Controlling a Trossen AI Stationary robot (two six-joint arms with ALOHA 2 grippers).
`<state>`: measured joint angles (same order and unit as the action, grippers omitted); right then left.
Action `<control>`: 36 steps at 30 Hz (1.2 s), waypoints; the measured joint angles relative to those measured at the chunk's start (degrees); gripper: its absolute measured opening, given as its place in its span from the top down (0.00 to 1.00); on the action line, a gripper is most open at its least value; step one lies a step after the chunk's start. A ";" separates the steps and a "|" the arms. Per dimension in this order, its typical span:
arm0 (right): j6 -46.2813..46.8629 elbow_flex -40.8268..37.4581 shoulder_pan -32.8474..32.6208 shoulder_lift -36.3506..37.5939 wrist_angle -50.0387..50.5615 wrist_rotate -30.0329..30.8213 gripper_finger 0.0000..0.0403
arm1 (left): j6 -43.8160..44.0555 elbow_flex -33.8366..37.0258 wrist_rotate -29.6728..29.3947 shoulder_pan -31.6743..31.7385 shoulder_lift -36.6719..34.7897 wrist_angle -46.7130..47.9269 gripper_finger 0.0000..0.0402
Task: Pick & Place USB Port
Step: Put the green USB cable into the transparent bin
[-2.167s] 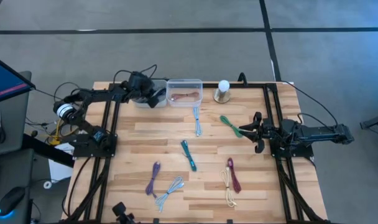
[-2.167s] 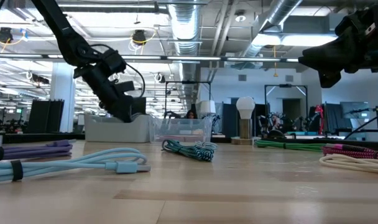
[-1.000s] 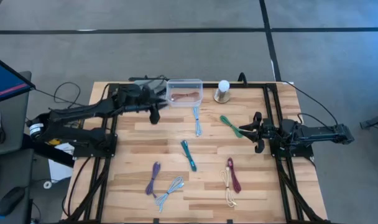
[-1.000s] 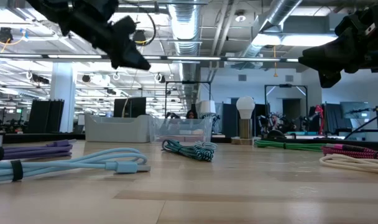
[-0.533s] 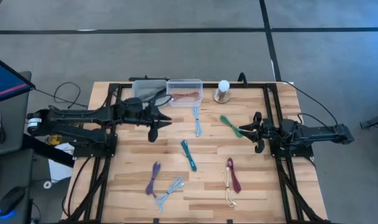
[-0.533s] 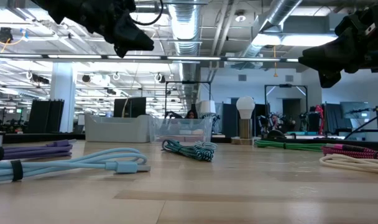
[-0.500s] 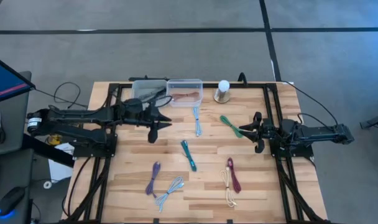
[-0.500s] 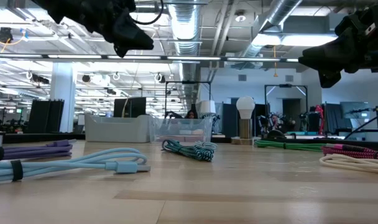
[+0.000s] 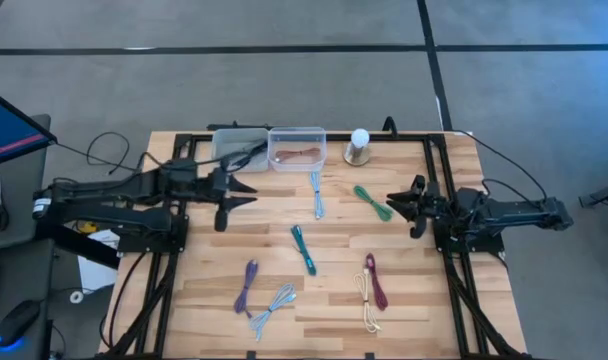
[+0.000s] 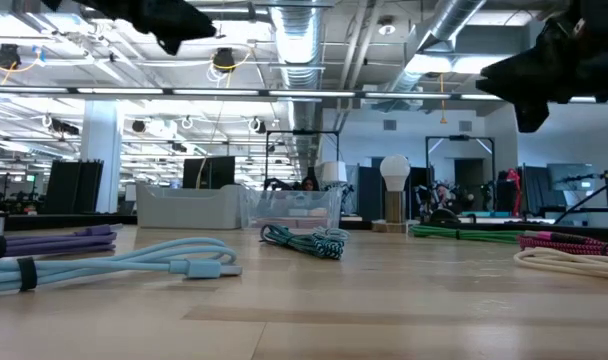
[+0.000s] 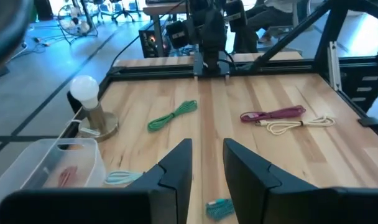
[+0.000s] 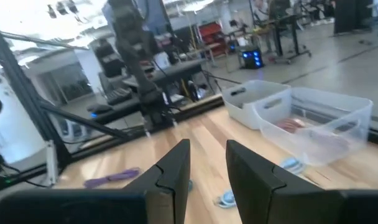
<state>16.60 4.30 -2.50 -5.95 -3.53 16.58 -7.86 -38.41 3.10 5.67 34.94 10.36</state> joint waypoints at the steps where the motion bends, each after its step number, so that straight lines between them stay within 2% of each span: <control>1: 0.07 0.05 0.00 -0.97 -0.11 0.46 0.76 | 0.31 0.51 -0.08 0.00 -1.38 0.32 0.78; 6: 4.28 0.92 0.01 -6.61 0.11 4.73 0.76 | 0.99 6.72 -0.10 0.00 -8.90 0.77 0.78; 12: 5.90 7.05 0.00 -16.37 1.54 5.99 0.76 | 2.93 15.08 -0.07 0.00 -17.49 0.53 0.78; 16: 6.03 14.42 0.00 -24.39 10.62 8.15 0.76 | 3.85 18.59 -0.08 0.00 -22.42 0.02 0.78; 23: 8.94 28.20 0.03 -38.64 34.12 13.63 0.74 | 4.12 20.93 1.74 0.01 -27.68 -0.39 0.78; 29: 9.01 31.99 0.41 -46.97 41.31 14.34 0.64 | 3.91 22.39 4.35 0.00 -28.24 -0.84 0.78; 36: 10.50 32.04 3.00 -53.25 43.29 5.90 0.43 | 2.41 23.27 4.27 0.00 -28.20 -0.64 0.78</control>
<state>27.09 36.34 0.50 -59.21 39.76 22.47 -5.45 -15.14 7.38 5.67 6.74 9.72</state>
